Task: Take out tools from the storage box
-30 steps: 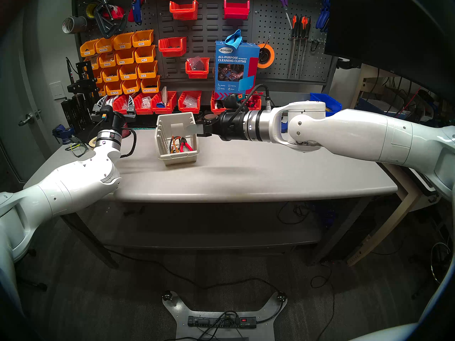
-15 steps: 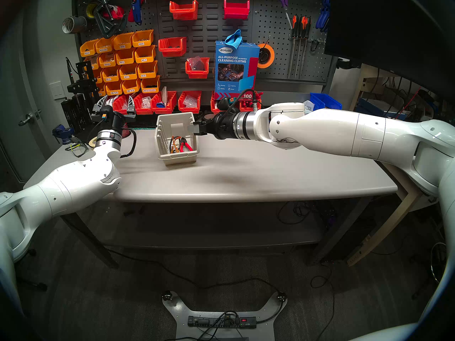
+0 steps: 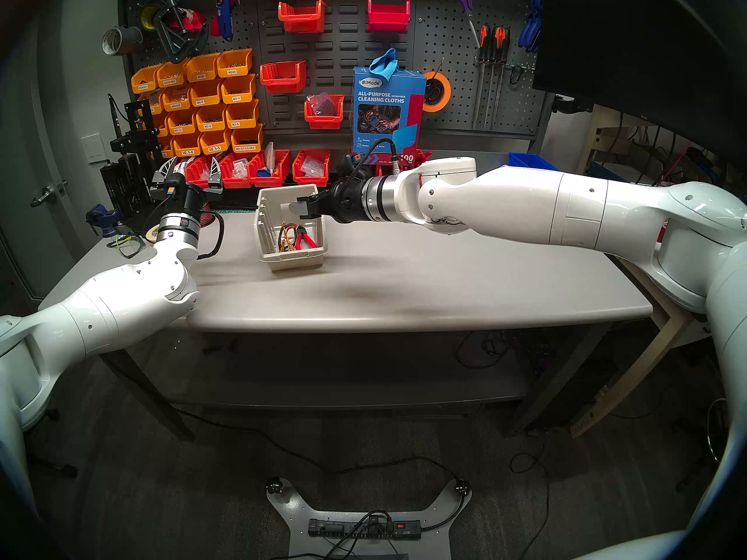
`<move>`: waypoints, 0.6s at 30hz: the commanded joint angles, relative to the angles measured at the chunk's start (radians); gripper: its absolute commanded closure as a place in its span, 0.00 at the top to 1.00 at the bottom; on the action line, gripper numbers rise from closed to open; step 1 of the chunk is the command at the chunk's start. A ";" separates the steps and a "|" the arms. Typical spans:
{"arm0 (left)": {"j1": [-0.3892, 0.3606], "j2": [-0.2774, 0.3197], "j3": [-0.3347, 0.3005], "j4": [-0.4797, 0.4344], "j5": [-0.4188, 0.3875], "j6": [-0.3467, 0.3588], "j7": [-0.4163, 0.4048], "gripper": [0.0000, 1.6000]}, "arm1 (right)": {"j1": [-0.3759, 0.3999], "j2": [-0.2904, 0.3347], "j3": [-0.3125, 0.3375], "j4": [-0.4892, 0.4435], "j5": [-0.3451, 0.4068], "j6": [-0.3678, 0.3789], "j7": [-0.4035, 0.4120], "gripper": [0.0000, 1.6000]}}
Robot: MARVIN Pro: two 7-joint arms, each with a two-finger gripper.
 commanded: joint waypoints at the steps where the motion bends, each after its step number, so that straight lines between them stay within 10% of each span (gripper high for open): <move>1: -0.013 0.000 -0.009 0.003 -0.002 -0.002 0.001 1.00 | 0.022 -0.065 0.019 0.045 -0.006 0.004 0.000 1.00; 18: -0.013 0.000 -0.010 0.003 -0.002 -0.002 0.001 1.00 | -0.020 -0.177 -0.039 0.172 -0.045 0.044 -0.037 1.00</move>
